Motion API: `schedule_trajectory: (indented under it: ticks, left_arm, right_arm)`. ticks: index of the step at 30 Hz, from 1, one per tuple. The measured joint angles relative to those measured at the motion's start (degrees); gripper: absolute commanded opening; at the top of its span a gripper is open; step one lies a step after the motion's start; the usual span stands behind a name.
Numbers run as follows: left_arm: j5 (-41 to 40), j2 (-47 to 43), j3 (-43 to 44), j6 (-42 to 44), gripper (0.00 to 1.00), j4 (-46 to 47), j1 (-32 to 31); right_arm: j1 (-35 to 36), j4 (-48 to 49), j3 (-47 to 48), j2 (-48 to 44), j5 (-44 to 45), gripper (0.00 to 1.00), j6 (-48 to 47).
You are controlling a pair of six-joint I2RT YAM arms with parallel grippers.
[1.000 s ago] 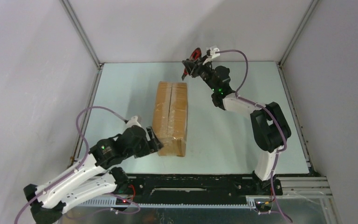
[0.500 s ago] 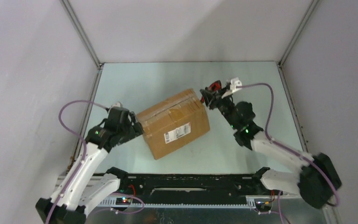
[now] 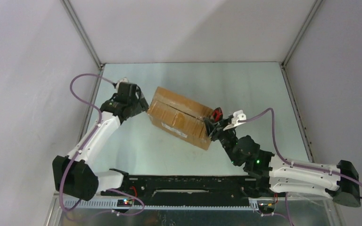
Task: Unpack the express box
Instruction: Adjust the express box at the center of the board.
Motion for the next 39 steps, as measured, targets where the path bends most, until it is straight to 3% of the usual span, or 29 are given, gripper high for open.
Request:
schedule_trajectory:
  ticks: [8, 13, 18, 22, 32, 37, 39]
  left_arm:
    - [8.9, 0.3, 4.8, 0.3, 0.85, 4.4, -1.3]
    - [11.4, 0.0, 4.8, 0.3, 0.85, 4.4, -0.3]
    - [13.7, 0.0, 4.9, 0.3, 0.86, 4.4, -0.4]
    - [15.2, -0.6, 5.0, 0.1, 0.87, 4.3, -1.1]
    - [20.7, -0.7, 9.7, -3.1, 0.83, 8.5, -10.5]
    - [27.3, -0.9, 10.3, -3.1, 0.78, 12.7, -11.7]
    - [33.8, -1.4, 9.9, -3.4, 0.78, 17.8, -11.8]
  right_arm:
    - [6.1, -9.0, 0.0, -1.8, -3.5, 0.00, 4.3]
    - [-5.8, -16.0, 0.2, -7.8, -8.5, 0.00, 6.5]
    - [-16.8, -19.2, 0.7, -7.4, -15.2, 0.00, 8.2]
    - [-18.3, -21.8, 1.3, -7.4, -19.1, 0.00, 8.5]
    - [-15.3, -26.7, 10.1, -9.3, -25.4, 0.00, 9.9]
    - [-18.1, -26.3, 16.9, -9.4, -30.3, 0.00, 10.4]
    - [-21.0, -25.1, 19.4, -8.2, -33.4, 0.00, 11.8]
